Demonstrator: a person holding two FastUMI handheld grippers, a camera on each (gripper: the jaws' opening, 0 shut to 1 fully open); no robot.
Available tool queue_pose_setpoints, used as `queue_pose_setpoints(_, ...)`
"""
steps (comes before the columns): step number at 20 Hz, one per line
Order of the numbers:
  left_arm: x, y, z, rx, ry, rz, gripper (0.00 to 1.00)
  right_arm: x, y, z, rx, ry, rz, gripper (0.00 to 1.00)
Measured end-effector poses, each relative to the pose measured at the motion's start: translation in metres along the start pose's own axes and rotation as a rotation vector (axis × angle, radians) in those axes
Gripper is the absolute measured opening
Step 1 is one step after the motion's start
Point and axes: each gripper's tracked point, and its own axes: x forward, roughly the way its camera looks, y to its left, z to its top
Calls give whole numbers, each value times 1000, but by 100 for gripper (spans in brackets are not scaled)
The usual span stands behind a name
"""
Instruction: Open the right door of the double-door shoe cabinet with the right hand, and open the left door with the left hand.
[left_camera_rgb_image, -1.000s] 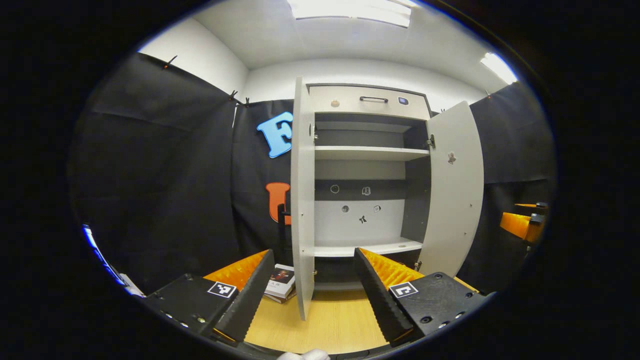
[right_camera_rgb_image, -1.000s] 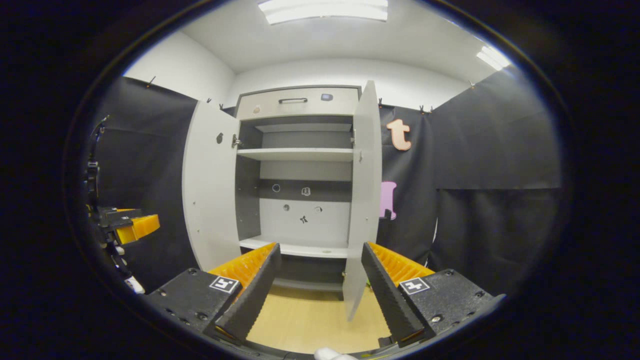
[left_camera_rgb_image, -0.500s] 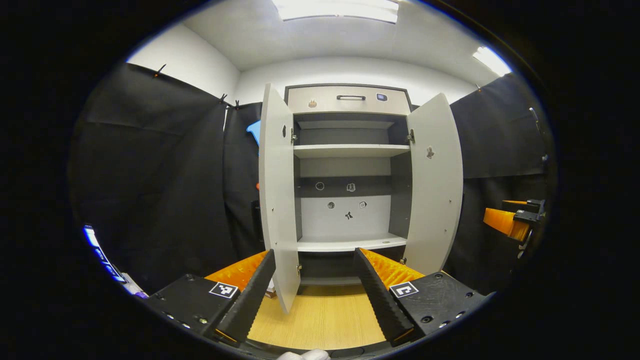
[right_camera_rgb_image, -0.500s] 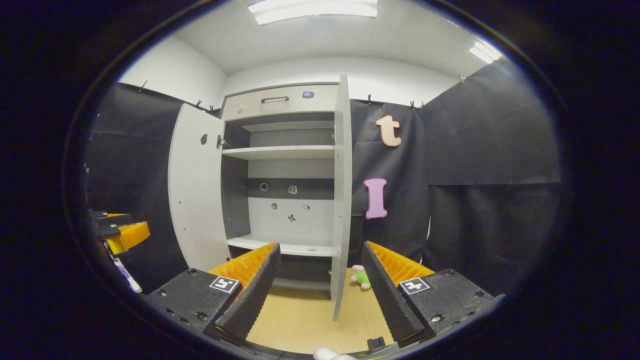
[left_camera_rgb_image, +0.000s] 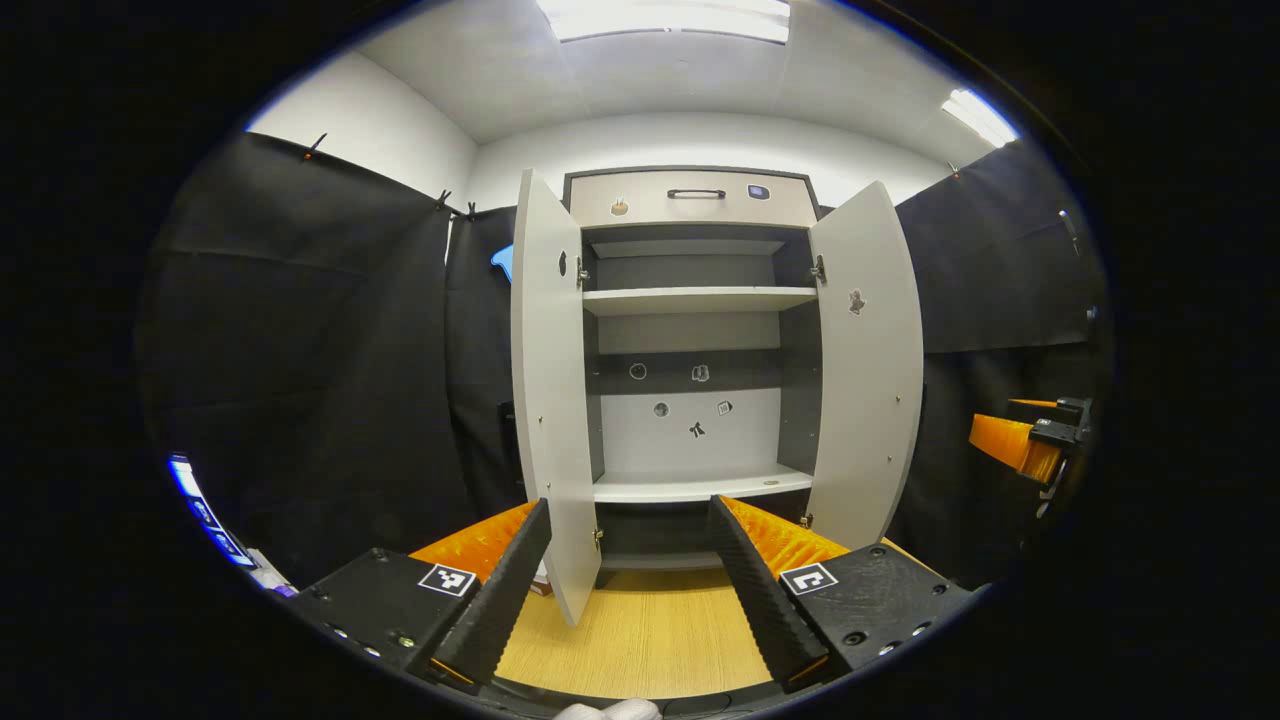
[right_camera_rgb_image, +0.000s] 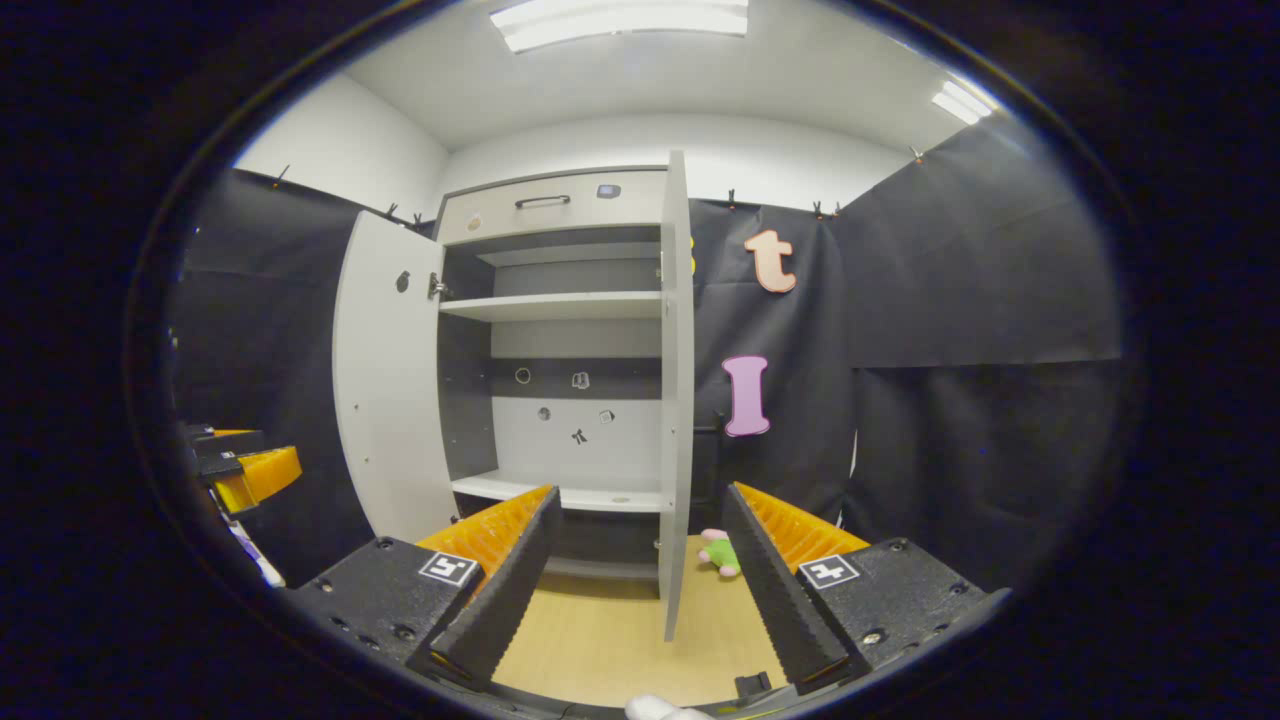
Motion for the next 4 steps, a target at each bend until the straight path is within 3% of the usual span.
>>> queue_pose_setpoints(3,-2,2,1,-3,-1,-4,94,-2,2,1,3,0,-2,100)
queue_pose_setpoints(4,-2,2,1,-3,-2,-8,100,-3,2,0,2,-2,-5,100)
